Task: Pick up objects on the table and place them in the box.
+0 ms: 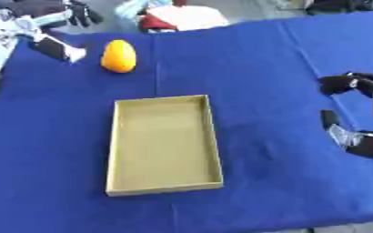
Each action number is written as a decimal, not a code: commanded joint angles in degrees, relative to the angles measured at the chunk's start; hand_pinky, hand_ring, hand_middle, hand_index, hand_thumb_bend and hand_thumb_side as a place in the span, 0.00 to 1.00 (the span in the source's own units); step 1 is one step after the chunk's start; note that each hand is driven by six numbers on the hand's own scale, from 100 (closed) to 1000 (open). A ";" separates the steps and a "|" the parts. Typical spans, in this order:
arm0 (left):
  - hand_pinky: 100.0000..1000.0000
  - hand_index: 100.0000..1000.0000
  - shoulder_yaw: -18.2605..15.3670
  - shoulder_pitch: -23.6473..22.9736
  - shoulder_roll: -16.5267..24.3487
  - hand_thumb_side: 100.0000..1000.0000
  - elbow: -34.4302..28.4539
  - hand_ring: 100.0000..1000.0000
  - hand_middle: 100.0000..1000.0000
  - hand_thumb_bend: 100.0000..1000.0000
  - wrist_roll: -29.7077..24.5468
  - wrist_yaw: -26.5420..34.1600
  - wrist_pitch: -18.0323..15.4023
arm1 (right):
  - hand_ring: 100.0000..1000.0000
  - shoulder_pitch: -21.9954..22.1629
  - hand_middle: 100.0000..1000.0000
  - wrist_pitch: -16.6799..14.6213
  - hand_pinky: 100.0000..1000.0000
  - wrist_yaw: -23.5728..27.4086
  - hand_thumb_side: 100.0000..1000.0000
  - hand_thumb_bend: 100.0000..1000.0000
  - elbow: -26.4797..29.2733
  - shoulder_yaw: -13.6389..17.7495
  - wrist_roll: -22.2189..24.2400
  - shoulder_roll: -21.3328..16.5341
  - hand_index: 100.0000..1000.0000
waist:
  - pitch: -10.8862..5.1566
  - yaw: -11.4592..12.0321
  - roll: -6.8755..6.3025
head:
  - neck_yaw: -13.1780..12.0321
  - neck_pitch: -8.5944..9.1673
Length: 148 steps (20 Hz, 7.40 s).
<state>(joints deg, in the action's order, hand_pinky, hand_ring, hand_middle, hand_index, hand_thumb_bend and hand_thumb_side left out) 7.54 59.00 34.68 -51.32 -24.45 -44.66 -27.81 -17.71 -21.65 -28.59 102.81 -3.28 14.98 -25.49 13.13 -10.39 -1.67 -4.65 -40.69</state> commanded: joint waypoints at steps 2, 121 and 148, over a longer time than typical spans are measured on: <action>0.72 0.90 -1.51 2.11 -0.51 0.14 1.82 0.74 0.76 0.04 3.91 -3.70 1.49 | 0.68 -1.04 0.65 -0.21 0.68 0.71 0.39 0.00 0.66 -0.05 0.27 -0.67 0.86 | -0.66 -0.50 0.08 | -0.50 0.87; 0.64 0.73 18.80 -13.57 12.42 0.73 -44.24 0.61 0.61 0.08 -14.03 9.45 -12.73 | 0.67 -0.92 0.63 -1.45 0.68 1.63 0.43 0.00 -0.11 -1.59 4.21 -0.26 0.81 | -0.82 1.30 -0.22 | 2.33 1.74; 0.70 0.86 -2.99 -36.73 20.22 0.61 -60.85 0.67 0.69 0.00 -12.90 23.68 -0.15 | 0.67 -0.81 0.63 -0.94 0.68 1.07 0.43 0.00 0.01 -0.59 3.25 0.11 0.81 | 0.38 3.12 0.75 | 3.89 2.80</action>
